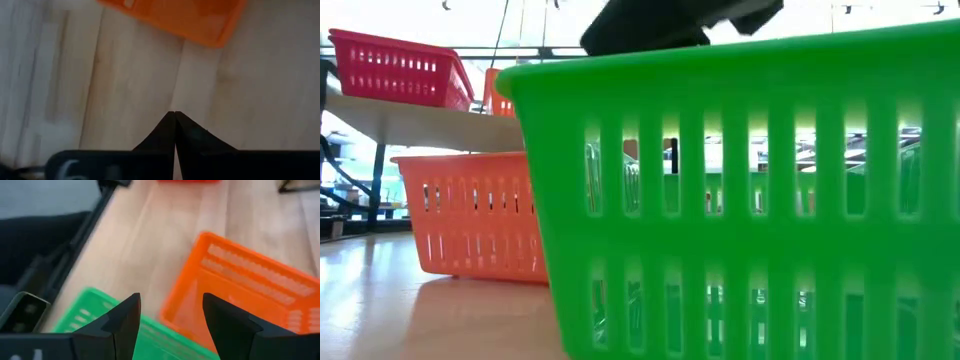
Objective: Stack baskets on shelf by color
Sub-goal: Stack the left orange bin on the orange bin on the shelf
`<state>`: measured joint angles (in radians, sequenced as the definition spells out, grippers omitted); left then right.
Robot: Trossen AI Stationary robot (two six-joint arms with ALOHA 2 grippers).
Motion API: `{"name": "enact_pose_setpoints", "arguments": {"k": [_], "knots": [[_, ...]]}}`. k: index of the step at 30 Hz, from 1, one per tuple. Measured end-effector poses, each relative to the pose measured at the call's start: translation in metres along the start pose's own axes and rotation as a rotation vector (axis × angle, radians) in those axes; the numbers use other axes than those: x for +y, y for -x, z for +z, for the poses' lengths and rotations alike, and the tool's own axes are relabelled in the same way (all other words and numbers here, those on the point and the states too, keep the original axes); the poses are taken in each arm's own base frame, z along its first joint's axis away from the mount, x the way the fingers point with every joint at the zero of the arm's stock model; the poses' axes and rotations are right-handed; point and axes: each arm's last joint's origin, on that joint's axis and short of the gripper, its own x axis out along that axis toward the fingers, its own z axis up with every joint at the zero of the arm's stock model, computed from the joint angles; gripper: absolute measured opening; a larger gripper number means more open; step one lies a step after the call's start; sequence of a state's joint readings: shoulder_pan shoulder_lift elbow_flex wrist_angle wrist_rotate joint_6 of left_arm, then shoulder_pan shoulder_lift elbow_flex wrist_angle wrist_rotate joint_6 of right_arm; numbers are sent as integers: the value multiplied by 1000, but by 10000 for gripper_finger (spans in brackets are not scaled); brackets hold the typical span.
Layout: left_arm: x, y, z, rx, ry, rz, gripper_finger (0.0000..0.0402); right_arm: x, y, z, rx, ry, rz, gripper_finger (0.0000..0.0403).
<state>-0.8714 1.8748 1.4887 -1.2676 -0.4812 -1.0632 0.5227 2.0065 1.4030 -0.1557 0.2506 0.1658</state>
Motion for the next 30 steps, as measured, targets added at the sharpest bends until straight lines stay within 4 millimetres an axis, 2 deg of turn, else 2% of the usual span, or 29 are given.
{"name": "enact_pose_setpoints", "arguments": {"k": [4, 10, 15, 19, 22, 25, 30], "knots": [[-4, 16, -8, -90, 19, -60, 6, -2, -1, 9, -52, -30, -19, 220], [-12, 37, -6, -248, 2, -204, 4, -3, 3, 19, -75, -40, -65, 215], [-19, 45, 1, -324, -44, -302, 4, -3, 5, 19, -48, -33, -73, 208], [-19, 45, 2, -352, -63, -278, 4, -3, 5, 20, -49, -32, -74, 208], [-13, 44, 1, -374, -79, -203, 4, -2, 5, 20, -47, -29, -67, 208], [2, 47, 1, -382, -80, -118, 4, -1, -1, 19, -58, -33, -58, 208], [35, 60, 7, -405, -17, -51, 4, 5, -28, 8, 34, -8, -43, 208]]}}
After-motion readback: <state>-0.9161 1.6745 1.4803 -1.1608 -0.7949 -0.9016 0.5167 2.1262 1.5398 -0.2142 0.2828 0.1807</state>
